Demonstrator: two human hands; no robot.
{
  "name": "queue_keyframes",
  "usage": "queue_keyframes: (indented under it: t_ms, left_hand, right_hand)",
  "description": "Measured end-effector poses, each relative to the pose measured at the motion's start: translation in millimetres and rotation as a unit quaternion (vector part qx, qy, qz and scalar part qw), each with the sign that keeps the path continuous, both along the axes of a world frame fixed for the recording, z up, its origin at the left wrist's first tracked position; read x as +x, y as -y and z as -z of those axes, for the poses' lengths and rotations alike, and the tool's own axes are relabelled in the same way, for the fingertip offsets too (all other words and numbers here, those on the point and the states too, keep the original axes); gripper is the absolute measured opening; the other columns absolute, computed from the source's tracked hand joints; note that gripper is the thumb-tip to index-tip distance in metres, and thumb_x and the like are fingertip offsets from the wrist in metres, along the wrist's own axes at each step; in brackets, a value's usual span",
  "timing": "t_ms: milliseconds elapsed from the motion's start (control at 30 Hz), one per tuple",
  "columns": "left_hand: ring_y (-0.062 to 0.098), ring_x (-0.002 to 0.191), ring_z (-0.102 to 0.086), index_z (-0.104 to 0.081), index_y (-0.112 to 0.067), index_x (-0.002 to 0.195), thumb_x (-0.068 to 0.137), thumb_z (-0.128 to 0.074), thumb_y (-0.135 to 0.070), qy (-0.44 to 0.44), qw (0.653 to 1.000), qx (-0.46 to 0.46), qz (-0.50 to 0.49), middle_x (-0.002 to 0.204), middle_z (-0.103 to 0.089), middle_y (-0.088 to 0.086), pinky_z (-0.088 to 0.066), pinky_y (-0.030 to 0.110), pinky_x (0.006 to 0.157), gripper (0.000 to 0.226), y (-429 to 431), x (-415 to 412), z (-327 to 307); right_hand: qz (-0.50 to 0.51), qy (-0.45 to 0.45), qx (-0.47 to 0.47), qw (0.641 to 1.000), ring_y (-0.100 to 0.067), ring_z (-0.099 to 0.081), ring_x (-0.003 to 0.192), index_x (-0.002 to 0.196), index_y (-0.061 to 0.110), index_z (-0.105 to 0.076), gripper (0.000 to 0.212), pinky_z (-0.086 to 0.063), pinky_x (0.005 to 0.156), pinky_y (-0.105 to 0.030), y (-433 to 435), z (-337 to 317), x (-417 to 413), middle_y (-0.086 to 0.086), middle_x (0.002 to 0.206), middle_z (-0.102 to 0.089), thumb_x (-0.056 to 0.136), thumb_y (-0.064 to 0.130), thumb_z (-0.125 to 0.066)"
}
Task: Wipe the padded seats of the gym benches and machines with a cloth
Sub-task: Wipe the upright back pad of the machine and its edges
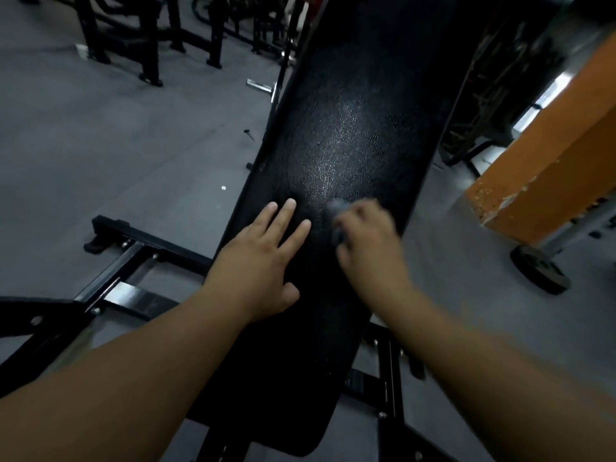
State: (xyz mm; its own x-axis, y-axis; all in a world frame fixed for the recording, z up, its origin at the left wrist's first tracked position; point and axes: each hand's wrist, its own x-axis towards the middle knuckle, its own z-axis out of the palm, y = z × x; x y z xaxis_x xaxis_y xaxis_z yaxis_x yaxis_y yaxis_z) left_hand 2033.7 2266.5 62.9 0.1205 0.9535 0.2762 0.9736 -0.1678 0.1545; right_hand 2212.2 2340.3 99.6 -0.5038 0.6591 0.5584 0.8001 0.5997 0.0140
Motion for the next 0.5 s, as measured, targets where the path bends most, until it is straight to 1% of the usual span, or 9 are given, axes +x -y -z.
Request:
queue_keyframes:
  t_ms: [67,133,200,267,300,333,400,467,500]
  left_hand:
    - [0.019,0.153,0.012,0.002,-0.035,0.158,0.082,-0.052,-0.057,0.005,1.000,0.025,-0.014,0.164,0.021,0.000,-0.018,0.035,0.120,0.096,-0.8,1.3,6.6]
    - [0.018,0.153,0.012,0.002,-0.036,0.158,0.083,-0.050,-0.058,0.001,0.999,0.042,-0.019,0.165,0.020,-0.001,-0.018,0.034,0.120,0.094,-1.1,2.7,9.5]
    - [0.017,0.152,0.013,0.006,-0.037,0.157,0.084,-0.049,-0.058,-0.010,0.999,0.041,-0.026,0.164,0.021,-0.002,-0.022,0.035,0.118,0.094,-1.1,1.9,11.9]
    - [0.016,0.152,0.013,0.007,-0.038,0.156,0.084,-0.049,-0.059,-0.018,0.999,0.040,-0.030,0.164,0.022,-0.004,-0.027,0.037,0.116,0.094,-1.9,1.3,13.6]
    - [0.016,0.152,0.012,0.007,-0.038,0.156,0.084,-0.049,-0.059,-0.020,0.999,0.039,-0.029,0.164,0.022,-0.004,-0.028,0.039,0.117,0.094,-2.0,1.3,14.0]
    - [0.017,0.152,0.011,0.006,-0.038,0.157,0.084,-0.049,-0.059,-0.021,0.999,0.040,-0.030,0.164,0.020,-0.004,-0.027,0.040,0.118,0.094,-1.6,0.9,15.3]
    - [0.018,0.153,0.008,0.002,-0.035,0.158,0.086,-0.047,-0.058,-0.017,0.997,0.062,-0.040,0.166,0.015,-0.002,-0.024,0.041,0.121,0.090,2.5,3.4,22.7]
    - [0.021,0.153,0.001,-0.006,-0.029,0.159,0.086,-0.036,-0.057,-0.009,0.995,0.087,-0.055,0.167,0.006,0.001,-0.023,0.041,0.121,0.083,14.2,9.3,41.3]
    - [0.024,0.153,-0.007,-0.014,-0.026,0.159,0.084,-0.030,-0.056,-0.002,0.993,0.099,-0.065,0.167,-0.002,0.004,-0.025,0.041,0.120,0.082,22.9,13.6,53.6]
  right_hand:
    - [-0.104,0.086,-0.022,0.991,-0.029,-0.051,0.087,0.102,0.015,-0.062,0.024,-0.052,0.071,-0.044,40.4,43.2,6.8,-0.008,0.106,-0.055,0.083,0.015,-0.047]
    - [-0.167,0.142,-0.048,0.975,-0.027,-0.052,0.085,0.103,0.017,-0.062,0.024,-0.053,0.070,-0.042,56.4,58.5,37.7,-0.006,0.105,-0.057,0.085,0.017,-0.046]
    - [-0.147,0.130,-0.007,0.980,-0.030,-0.055,0.087,0.104,0.023,-0.057,0.025,-0.053,0.073,-0.040,35.0,42.5,52.5,-0.008,0.105,-0.057,0.082,0.015,-0.049]
    - [-0.059,0.023,0.052,0.997,-0.035,-0.056,0.089,0.098,0.018,-0.059,0.022,-0.052,0.075,-0.041,2.2,17.4,44.7,-0.011,0.104,-0.055,0.078,0.008,-0.057]
    - [-0.024,-0.024,0.058,0.998,-0.035,-0.055,0.090,0.095,0.014,-0.062,0.020,-0.050,0.076,-0.039,-4.3,15.0,33.3,-0.011,0.104,-0.055,0.078,0.004,-0.061]
    - [-0.012,-0.042,0.060,0.997,-0.033,-0.054,0.091,0.095,0.012,-0.065,0.020,-0.048,0.078,-0.036,0.1,23.1,19.6,-0.011,0.105,-0.055,0.077,0.003,-0.064]
    - [-0.087,0.009,0.051,0.995,-0.030,-0.054,0.090,0.101,0.015,-0.066,0.026,-0.046,0.079,-0.034,29.8,58.4,8.9,-0.008,0.105,-0.056,0.077,0.004,-0.061]
    - [-0.177,0.087,0.021,0.980,-0.027,-0.055,0.091,0.103,0.017,-0.066,0.027,-0.048,0.081,-0.034,61.5,89.2,29.8,-0.004,0.107,-0.058,0.080,0.014,-0.053]
    - [-0.197,0.105,0.015,0.975,-0.026,-0.055,0.093,0.102,0.016,-0.067,0.027,-0.048,0.083,-0.034,63.5,90.2,43.0,-0.004,0.109,-0.060,0.081,0.017,-0.050]
